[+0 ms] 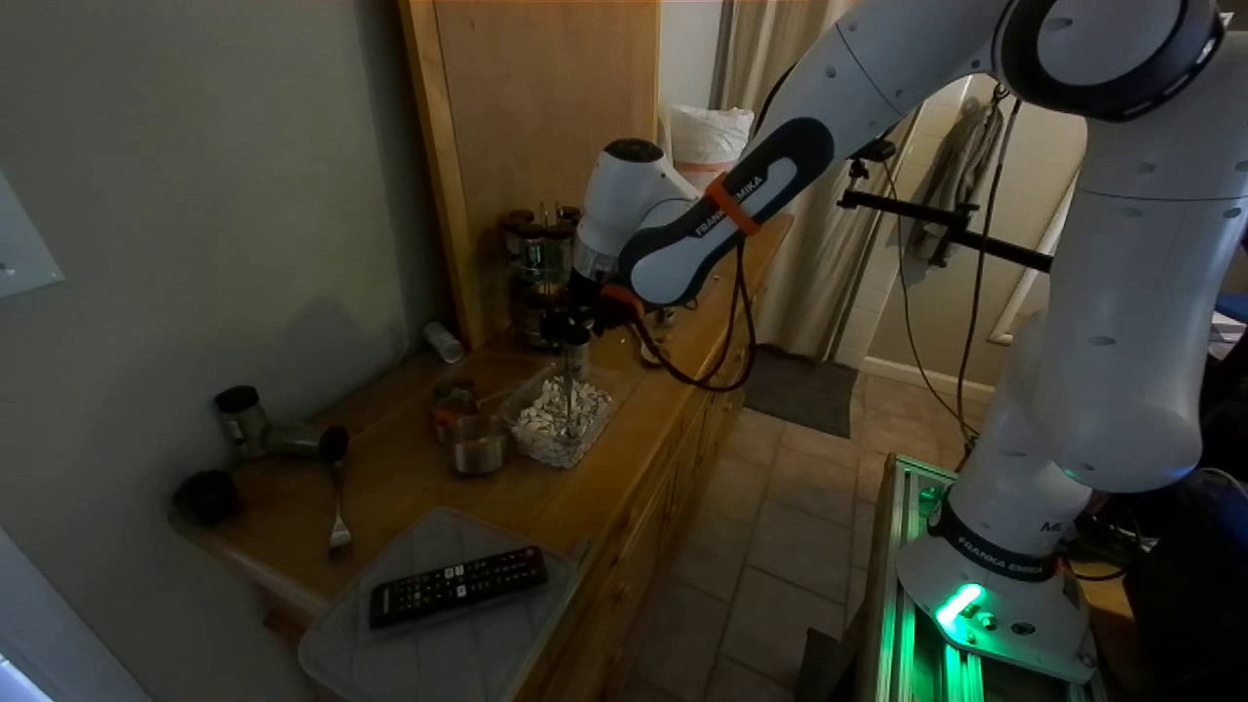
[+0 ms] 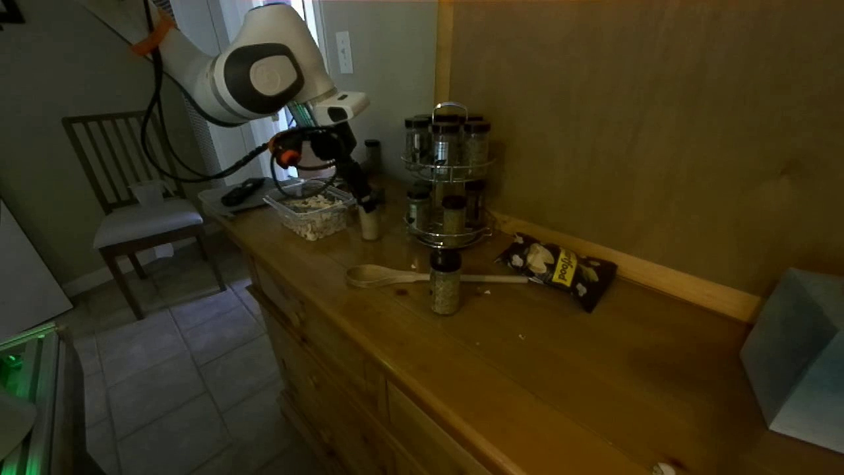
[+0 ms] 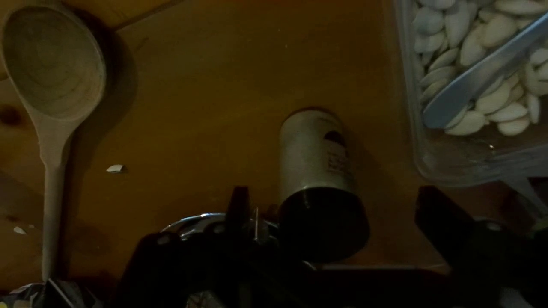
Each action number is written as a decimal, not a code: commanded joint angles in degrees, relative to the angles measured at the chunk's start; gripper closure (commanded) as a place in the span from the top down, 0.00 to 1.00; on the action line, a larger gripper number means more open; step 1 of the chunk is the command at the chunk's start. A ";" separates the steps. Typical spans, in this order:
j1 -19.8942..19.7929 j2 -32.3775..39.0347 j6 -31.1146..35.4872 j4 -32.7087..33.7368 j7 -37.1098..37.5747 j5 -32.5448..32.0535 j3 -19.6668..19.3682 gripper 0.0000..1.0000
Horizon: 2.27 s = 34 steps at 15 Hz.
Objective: Pick up the jar on the left and put it on the stand.
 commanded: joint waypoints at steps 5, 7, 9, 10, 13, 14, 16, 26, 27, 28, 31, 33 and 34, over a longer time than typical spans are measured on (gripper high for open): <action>3.10 1.27 1.83 -0.20 4.84 -4.50 -3.80 0.74; 3.42 1.24 1.38 -0.17 5.30 -4.65 -4.14 0.69; 3.55 1.23 1.05 -0.17 5.24 -4.57 -4.27 0.54; 3.55 1.18 0.79 -0.16 5.10 -4.36 -4.27 0.47; 3.65 0.61 0.06 -0.26 4.96 -4.54 -4.37 0.27; 3.71 0.17 -0.28 -0.38 4.81 -4.74 -4.40 0.24; 3.48 -1.05 -1.22 -0.90 3.04 -4.24 -3.97 0.24; -0.69 -15.61 -11.02 -9.87 -11.95 -1.55 -1.70 0.24; -1.39 -17.08 -13.06 -11.01 -13.63 -1.34 -1.60 0.24; -2.62 -17.71 -15.67 -11.05 -9.15 -5.80 -1.70 0.24; -3.61 -15.64 -14.79 -9.70 -10.33 -3.66 -0.69 0.49; -4.00 -16.26 -14.84 -10.33 -10.35 -3.84 -0.68 0.49; -3.98 -16.25 -14.84 -10.35 -10.35 -3.86 -0.60 0.49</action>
